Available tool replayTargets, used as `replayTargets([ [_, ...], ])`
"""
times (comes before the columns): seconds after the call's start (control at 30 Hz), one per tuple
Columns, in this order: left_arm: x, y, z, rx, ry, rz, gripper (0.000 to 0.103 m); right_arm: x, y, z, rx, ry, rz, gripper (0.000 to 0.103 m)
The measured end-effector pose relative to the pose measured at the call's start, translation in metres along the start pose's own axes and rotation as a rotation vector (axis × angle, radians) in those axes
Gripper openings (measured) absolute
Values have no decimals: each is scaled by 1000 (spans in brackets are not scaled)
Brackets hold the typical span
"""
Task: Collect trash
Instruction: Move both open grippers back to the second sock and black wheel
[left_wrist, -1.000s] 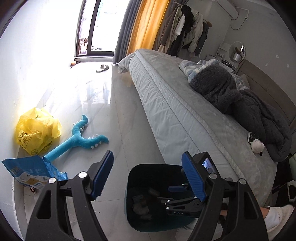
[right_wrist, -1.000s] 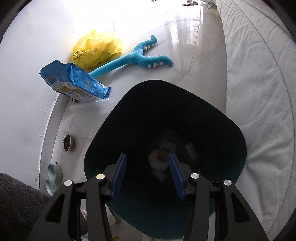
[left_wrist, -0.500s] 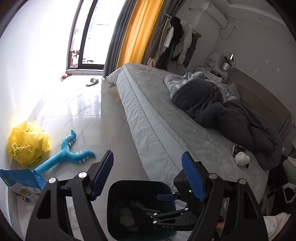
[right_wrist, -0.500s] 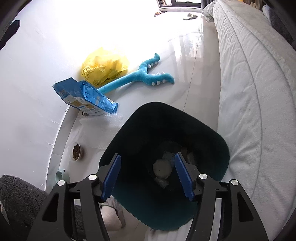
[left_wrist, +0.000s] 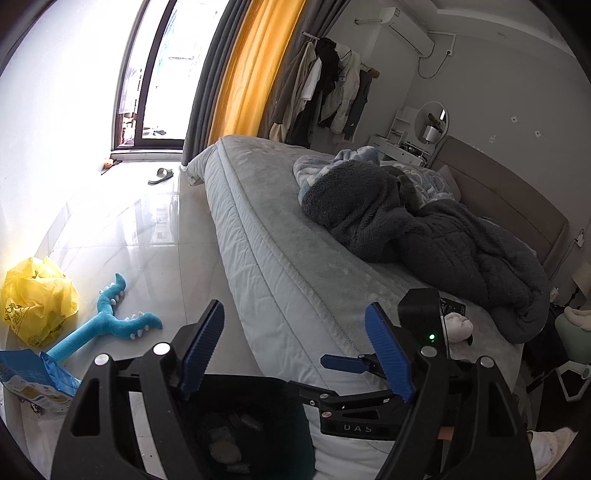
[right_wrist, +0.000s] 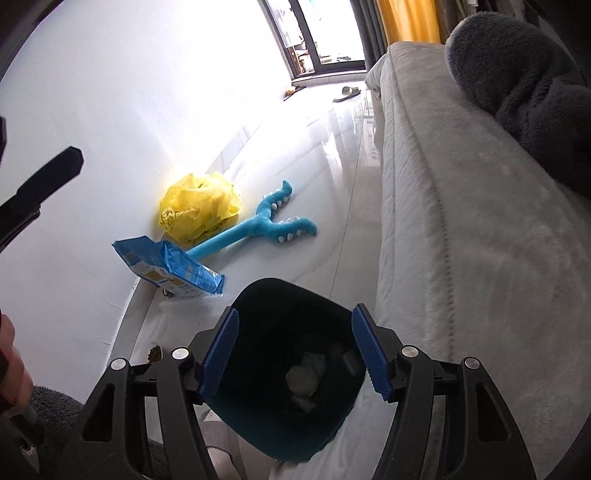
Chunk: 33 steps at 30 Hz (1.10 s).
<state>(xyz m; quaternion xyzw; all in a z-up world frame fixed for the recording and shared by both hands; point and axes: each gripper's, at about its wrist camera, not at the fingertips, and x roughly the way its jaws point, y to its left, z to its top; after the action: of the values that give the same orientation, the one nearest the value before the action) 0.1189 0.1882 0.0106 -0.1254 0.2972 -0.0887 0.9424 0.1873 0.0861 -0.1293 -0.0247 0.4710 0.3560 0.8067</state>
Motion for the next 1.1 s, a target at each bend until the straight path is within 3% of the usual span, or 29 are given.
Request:
replayTargets([
  [0.33, 18, -39, 2, 19, 1, -36, 83, -43, -32, -7, -18, -72, -85, 67],
  [0.77, 49, -86, 1, 15, 19, -71, 87, -108, -78, -31, -87, -169, -262, 72],
  [1.1, 78, -125, -7, 20, 68, -113, 89, -156, -125, -57, -76, -227, -333, 75],
])
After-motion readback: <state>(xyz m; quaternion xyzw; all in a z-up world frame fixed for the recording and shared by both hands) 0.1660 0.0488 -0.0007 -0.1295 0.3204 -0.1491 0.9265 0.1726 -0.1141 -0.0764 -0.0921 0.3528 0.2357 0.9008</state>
